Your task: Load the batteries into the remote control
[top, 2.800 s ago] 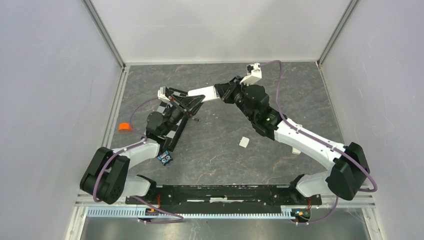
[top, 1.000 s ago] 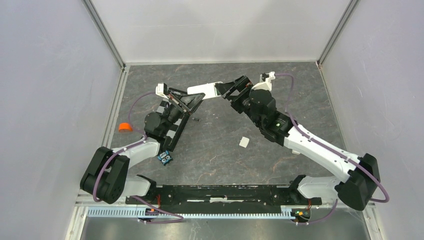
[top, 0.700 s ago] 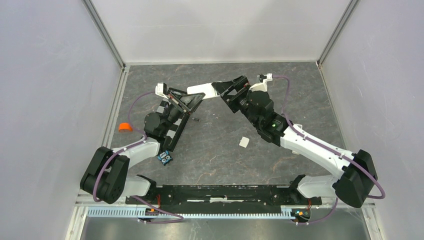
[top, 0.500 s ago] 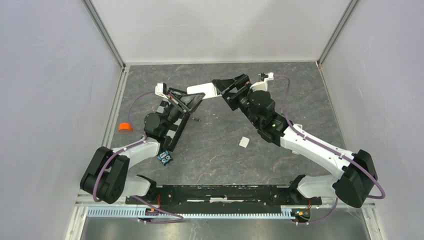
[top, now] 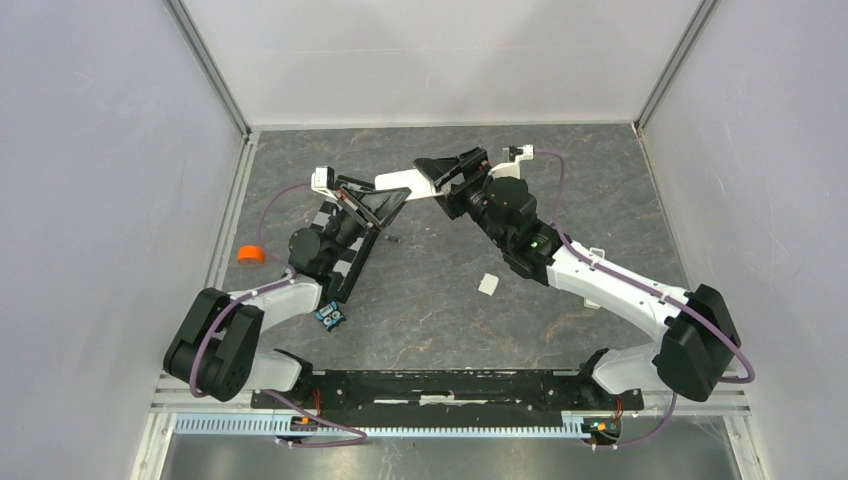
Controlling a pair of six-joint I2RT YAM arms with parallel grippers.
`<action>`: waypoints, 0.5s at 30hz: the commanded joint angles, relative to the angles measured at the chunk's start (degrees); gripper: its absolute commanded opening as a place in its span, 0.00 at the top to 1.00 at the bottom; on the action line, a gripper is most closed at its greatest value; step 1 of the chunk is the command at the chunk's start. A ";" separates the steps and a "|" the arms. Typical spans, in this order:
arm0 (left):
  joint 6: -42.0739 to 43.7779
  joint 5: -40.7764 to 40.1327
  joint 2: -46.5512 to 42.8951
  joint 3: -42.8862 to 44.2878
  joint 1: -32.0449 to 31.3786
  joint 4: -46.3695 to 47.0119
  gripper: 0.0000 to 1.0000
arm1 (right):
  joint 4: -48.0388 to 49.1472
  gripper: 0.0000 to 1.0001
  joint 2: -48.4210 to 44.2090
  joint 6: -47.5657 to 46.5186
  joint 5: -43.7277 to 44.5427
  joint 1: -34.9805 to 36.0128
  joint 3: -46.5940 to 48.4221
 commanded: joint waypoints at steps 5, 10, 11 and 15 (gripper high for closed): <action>2.43 0.55 0.25 -0.35 0.13 5.26 0.98 | 5.72 0.29 -2.87 -0.05 3.47 0.09 -0.09; 2.34 0.83 0.59 -0.04 0.12 5.26 0.98 | 6.43 0.40 -3.00 0.03 3.29 0.03 -0.87; 2.33 0.83 0.60 -0.02 0.17 5.26 0.98 | 6.53 0.42 -2.95 0.11 3.22 0.08 -0.97; 2.25 0.77 0.70 0.21 0.13 5.27 0.98 | 6.96 0.50 -2.90 0.21 2.99 0.08 -1.16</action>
